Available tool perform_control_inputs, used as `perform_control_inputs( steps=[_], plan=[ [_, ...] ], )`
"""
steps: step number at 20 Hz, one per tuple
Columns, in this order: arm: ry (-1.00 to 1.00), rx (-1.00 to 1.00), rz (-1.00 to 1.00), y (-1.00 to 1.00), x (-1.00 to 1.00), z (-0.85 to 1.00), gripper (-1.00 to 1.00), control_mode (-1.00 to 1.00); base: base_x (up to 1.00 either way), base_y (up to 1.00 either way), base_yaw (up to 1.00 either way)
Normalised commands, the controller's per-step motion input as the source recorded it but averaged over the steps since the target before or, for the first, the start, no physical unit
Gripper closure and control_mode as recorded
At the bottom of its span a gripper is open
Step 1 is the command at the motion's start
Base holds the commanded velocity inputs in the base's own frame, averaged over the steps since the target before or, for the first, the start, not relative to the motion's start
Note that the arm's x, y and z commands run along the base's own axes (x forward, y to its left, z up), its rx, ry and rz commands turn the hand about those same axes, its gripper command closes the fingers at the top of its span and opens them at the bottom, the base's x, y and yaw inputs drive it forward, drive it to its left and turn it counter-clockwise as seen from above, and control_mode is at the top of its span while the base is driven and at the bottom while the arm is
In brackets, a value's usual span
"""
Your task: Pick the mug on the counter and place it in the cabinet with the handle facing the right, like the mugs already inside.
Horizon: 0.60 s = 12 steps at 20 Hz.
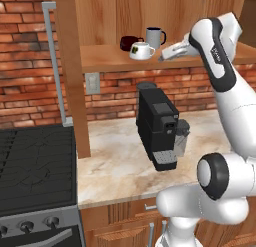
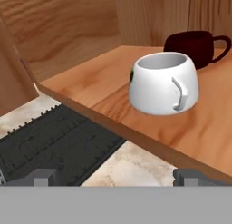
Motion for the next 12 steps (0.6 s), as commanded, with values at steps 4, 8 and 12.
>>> perform_control_inputs(
  steps=[4,8,12],
  plan=[
    [-0.06,0.0,0.0,0.0,-0.59,-0.05,-1.0,-1.0,0.0,0.0,0.0],
    [-0.06,0.0,0.0,0.0,-0.67,-0.09,-1.0,-1.0,0.0,0.0,0.0],
    [-0.05,0.0,0.0,0.0,-0.66,-0.14,-1.0,-1.0,0.0,0.0,0.0]
  ],
)
